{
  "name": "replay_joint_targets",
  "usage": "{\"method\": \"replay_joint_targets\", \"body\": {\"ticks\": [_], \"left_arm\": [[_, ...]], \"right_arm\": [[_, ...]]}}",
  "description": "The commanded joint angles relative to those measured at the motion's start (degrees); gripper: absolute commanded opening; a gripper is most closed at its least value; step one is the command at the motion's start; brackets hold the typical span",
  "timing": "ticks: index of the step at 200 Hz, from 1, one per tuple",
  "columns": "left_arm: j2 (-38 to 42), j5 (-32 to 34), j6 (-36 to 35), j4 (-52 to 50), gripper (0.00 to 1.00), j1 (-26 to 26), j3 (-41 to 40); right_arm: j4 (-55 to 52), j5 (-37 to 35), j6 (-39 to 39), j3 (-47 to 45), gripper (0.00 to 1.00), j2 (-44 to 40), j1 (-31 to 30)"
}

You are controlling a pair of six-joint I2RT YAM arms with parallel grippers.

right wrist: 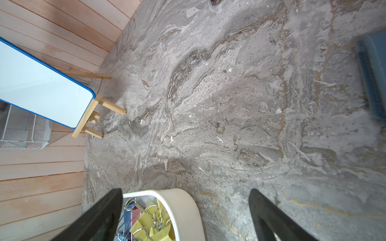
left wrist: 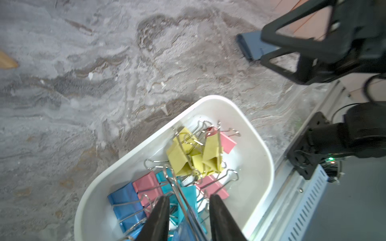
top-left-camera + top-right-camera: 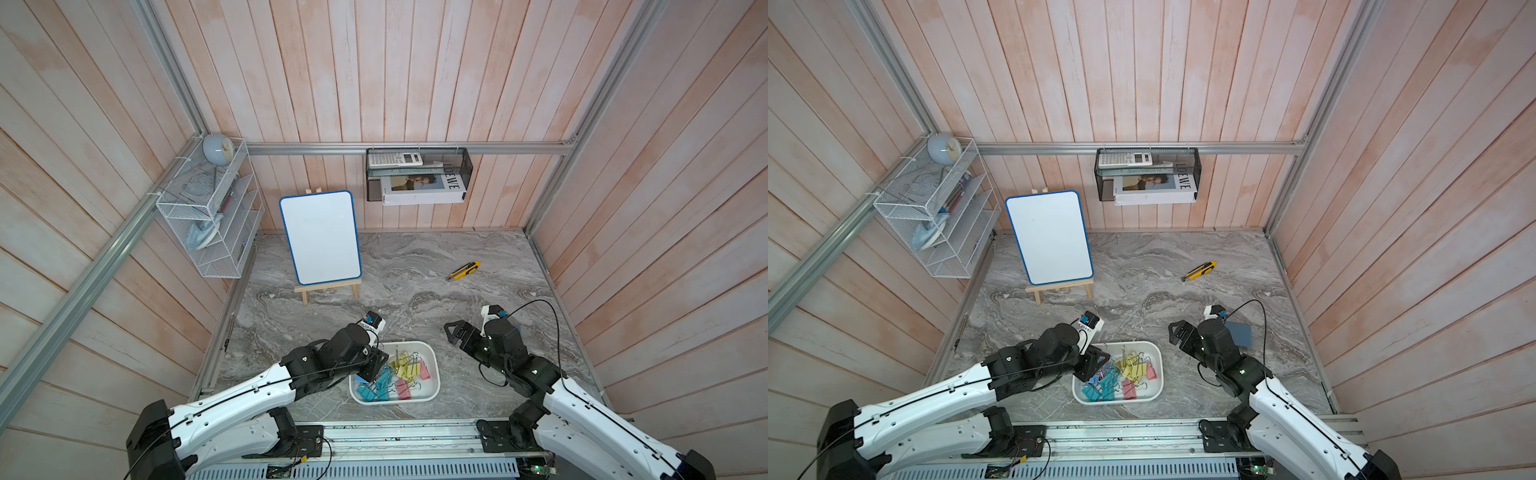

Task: Put the binder clips in the storage box
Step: Place the binder clip in the storage box.

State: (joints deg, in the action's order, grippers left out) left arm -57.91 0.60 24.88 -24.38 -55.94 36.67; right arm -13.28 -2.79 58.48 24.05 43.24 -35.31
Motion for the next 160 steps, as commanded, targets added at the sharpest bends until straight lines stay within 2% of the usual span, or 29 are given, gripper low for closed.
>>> {"method": "replay_joint_targets", "body": {"ticks": [1, 50, 62, 77, 92, 127, 160], "left_arm": [[-1.09, 2.94, 1.49, 6.96, 0.35, -0.13, -3.18], [-5.93, 0.81, 4.07, 22.16, 0.37, -0.13, -7.97], [-6.93, 1.06, 4.33, 22.91, 0.43, -0.13, -8.33], [-6.83, 1.2, 4.43, 23.15, 0.57, -0.13, -8.88], [-5.26, 1.97, 4.31, 22.03, 0.67, -0.13, -8.9], [1.84, 6.25, 2.85, 16.94, 0.73, -0.13, -7.54], [9.54, 14.15, 1.82, 13.35, 0.83, -0.13, -6.18]], "right_arm": [[0.49, 0.63, 0.12, 1.27, 0.98, 0.76, 0.24], [1.53, 0.94, 0.85, 0.67, 0.98, 1.4, 0.32], [1.07, 0.89, 0.61, 0.9, 0.98, 1.18, 0.26], [0.57, 0.46, 0.25, 0.95, 0.98, 0.81, 0.27], [0.46, 0.15, -0.1, 0.93, 0.98, 0.48, 0.26], [-2.08, -1.75, -2.82, 2.86, 0.98, 0.15, 0.38], [-4.77, -4.05, -6.42, 4.84, 0.98, -0.44, 1.96]]}}
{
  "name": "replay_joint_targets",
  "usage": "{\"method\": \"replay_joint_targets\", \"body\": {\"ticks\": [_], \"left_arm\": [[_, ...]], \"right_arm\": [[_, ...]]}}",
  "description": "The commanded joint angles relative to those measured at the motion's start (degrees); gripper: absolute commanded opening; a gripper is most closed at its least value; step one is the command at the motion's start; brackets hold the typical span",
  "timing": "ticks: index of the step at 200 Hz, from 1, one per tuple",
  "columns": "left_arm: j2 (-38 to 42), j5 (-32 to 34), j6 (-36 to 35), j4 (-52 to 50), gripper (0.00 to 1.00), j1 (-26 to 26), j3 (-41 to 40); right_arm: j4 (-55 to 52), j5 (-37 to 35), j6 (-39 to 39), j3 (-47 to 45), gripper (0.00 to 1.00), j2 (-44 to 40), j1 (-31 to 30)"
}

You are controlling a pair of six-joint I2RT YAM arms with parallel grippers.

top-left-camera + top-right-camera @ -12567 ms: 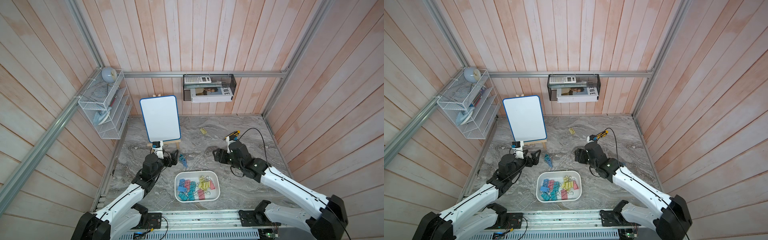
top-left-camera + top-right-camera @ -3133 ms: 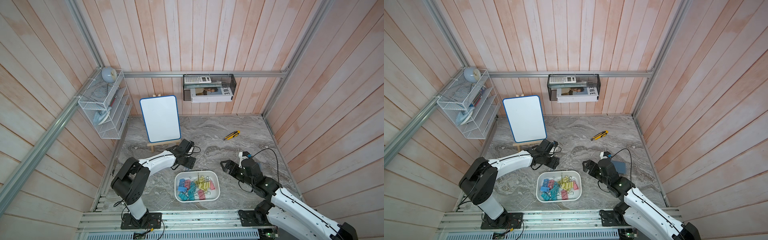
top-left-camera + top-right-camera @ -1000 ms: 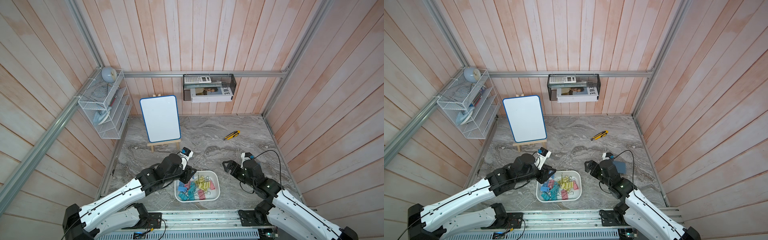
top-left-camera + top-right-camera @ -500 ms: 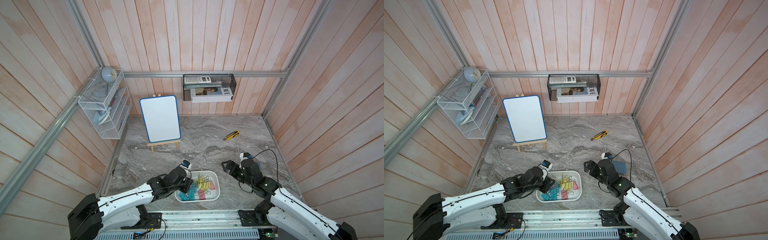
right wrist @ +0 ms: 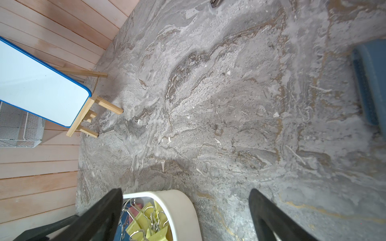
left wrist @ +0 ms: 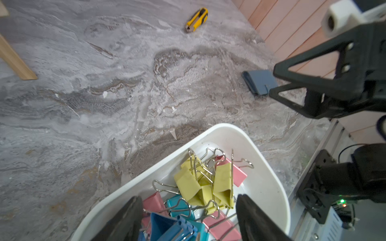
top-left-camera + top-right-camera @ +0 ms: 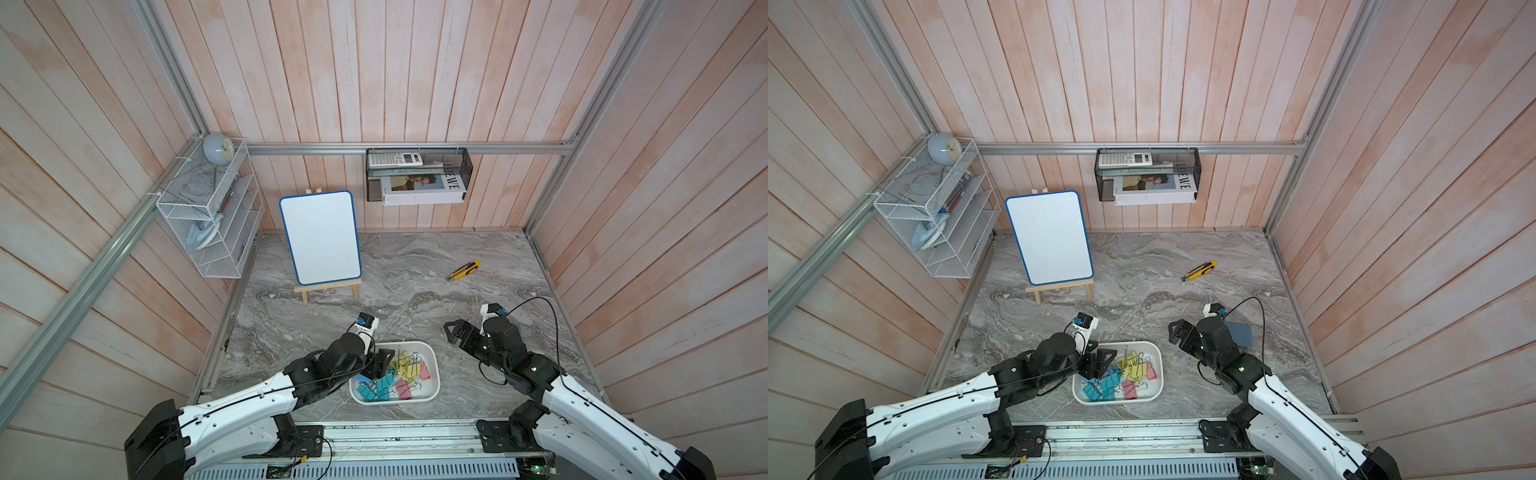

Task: Put the binder clips in the storage box
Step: Place the binder clip in the storage box, then reset both arms

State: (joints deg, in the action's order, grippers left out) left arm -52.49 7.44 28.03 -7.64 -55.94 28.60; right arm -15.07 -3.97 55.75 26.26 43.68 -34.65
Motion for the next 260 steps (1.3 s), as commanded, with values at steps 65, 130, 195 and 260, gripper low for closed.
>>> {"method": "replay_joint_targets", "body": {"ticks": [65, 130, 195, 260], "left_arm": [[8.26, 2.04, -2.48, -2.71, 1.0, 11.82, 2.01], [2.3, 4.65, -1.39, -2.1, 1.0, 27.16, 1.11], [-0.87, 29.63, -24.61, 29.84, 1.0, 39.32, -11.17], [-32.8, 16.87, -29.92, 60.79, 1.0, 47.67, -8.58]], "right_arm": [[5.31, 5.86, -10.68, 1.78, 0.97, 2.56, 7.85], [-14.97, -10.78, -17.71, 8.81, 0.91, 11.12, 8.02], [27.16, -42.2, -46.38, -7.18, 0.98, 2.2, 16.6], [54.86, -26.95, -49.92, -4.29, 0.98, 34.96, 28.52]]}}
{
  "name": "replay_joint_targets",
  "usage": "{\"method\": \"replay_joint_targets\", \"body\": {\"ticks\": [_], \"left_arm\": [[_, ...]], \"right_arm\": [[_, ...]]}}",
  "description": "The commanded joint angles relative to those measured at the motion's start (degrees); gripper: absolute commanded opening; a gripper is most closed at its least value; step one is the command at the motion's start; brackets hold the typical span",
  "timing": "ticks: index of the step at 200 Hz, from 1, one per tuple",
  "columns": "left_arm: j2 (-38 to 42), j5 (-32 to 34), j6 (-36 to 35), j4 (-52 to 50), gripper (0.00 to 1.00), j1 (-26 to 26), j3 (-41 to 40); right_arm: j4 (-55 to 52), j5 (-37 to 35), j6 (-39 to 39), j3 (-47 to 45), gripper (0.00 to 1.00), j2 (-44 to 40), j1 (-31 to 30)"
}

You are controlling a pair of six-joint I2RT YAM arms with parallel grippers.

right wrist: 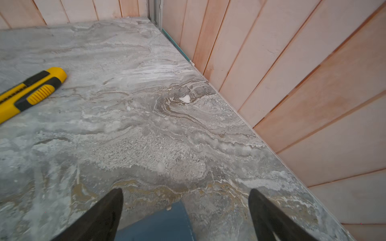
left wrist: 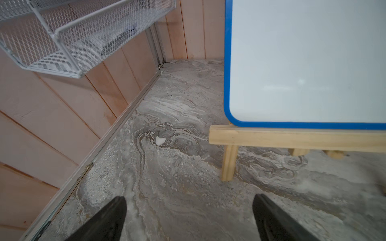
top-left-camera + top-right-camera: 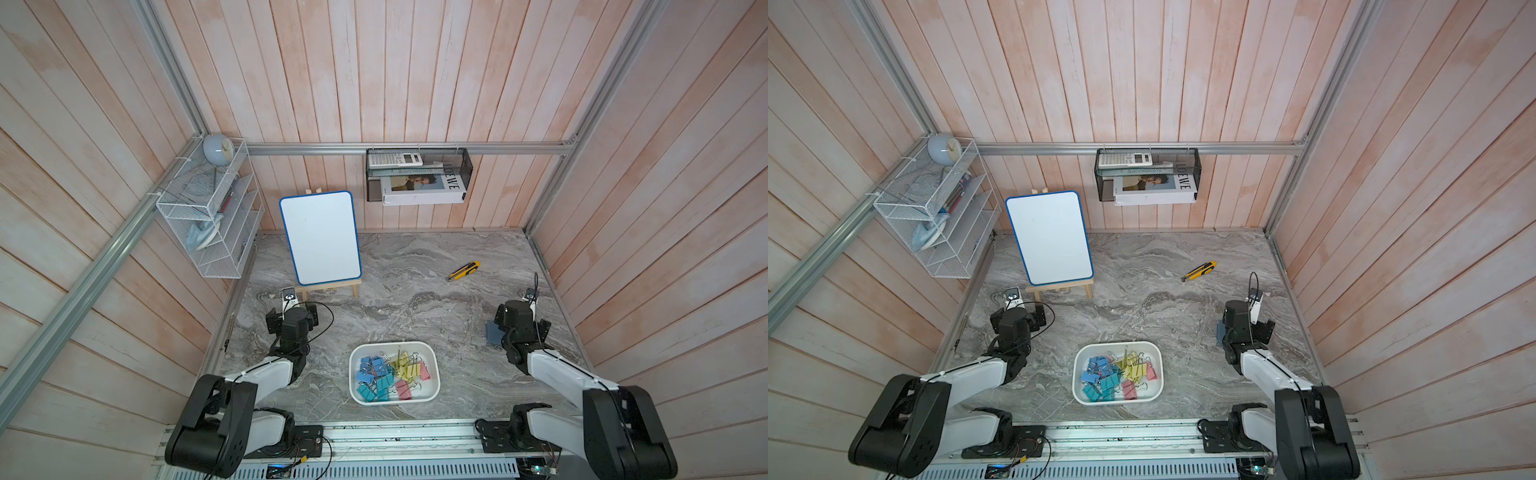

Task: Put the binder clips in the storage box
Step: Reset both arms

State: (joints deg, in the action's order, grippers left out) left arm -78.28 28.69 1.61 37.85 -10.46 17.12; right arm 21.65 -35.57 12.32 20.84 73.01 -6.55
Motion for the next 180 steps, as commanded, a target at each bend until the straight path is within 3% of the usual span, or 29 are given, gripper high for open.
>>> {"method": "replay_joint_targets", "body": {"ticks": [1, 9, 17, 34, 44, 52, 81, 180], "left_arm": [[-7.3, -4.62, -3.39, 15.49, 0.99, 2.5, 3.04], [-7.15, -6.61, -1.6, 14.34, 1.0, 4.14, 3.58], [-6.47, -13.7, 0.12, 12.1, 0.99, 7.19, 2.99], [-12.59, -20.69, 0.86, 24.79, 1.0, 10.19, 0.72], [-8.85, -23.16, 0.71, 14.48, 1.0, 10.54, 2.74], [-10.52, -24.31, 0.33, 17.4, 0.98, 10.55, 2.65], [-11.23, -13.35, 3.77, 15.63, 1.0, 10.44, 4.16], [-11.02, -14.54, 3.0, 14.68, 1.0, 10.01, 4.61]], "right_arm": [[18.15, 4.6, -6.15, 1.35, 0.98, 6.17, 0.4], [21.32, 5.41, -6.84, 2.15, 0.98, 10.08, -0.02], [26.47, 8.59, -10.84, 1.04, 0.98, 13.1, -0.9], [42.37, 8.81, -12.08, -2.54, 0.98, 18.88, -1.01], [39.69, 11.54, -11.24, -3.26, 0.98, 16.83, -0.31], [36.49, 12.29, -10.13, -2.12, 0.98, 16.25, 0.74], [34.41, 9.51, -8.53, -0.35, 0.98, 16.97, 1.17], [34.25, 9.71, -8.82, -0.19, 0.98, 16.98, 0.92]]}}
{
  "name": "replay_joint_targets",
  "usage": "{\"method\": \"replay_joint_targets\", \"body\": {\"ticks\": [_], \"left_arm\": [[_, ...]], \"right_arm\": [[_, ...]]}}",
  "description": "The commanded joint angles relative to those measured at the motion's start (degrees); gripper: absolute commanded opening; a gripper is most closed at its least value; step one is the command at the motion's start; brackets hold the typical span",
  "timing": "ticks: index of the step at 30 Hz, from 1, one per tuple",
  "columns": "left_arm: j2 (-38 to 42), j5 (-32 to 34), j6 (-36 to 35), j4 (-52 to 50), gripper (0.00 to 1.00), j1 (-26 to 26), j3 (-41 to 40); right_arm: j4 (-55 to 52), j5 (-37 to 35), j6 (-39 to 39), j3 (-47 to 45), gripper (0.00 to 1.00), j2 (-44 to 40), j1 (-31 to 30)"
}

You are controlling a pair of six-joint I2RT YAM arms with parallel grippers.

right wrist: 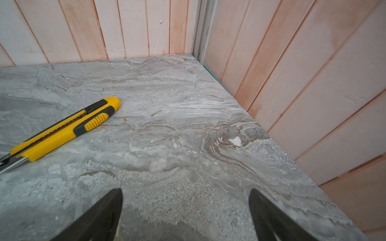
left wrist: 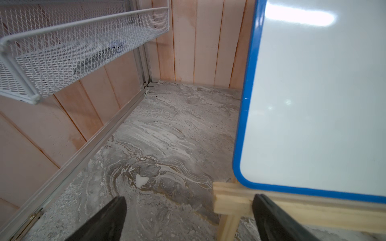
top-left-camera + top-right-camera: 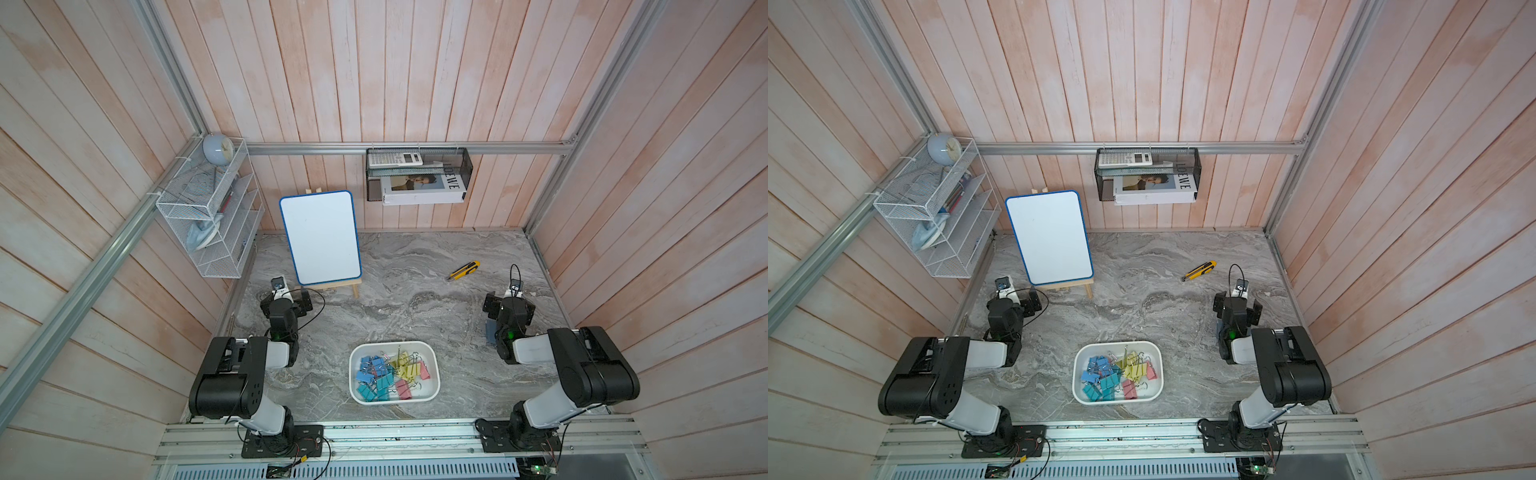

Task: Put the binder clips in the storage box
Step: Reset both arms

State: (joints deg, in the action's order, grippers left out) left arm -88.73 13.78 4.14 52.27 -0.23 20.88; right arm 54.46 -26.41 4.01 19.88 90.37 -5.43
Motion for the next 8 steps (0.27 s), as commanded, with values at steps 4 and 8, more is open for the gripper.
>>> {"method": "replay_joint_targets", "body": {"ticks": [4, 8], "left_arm": [[-0.57, 0.37, 0.45, 0.23, 1.0, -0.21, 0.91], [-0.58, 0.37, 0.5, 0.24, 1.0, -0.21, 0.9]], "right_arm": [[1.24, 0.82, -0.41, 0.86, 0.98, -0.31, 0.0], [1.61, 0.57, -0.58, 0.69, 0.98, -0.39, -0.1]]}}
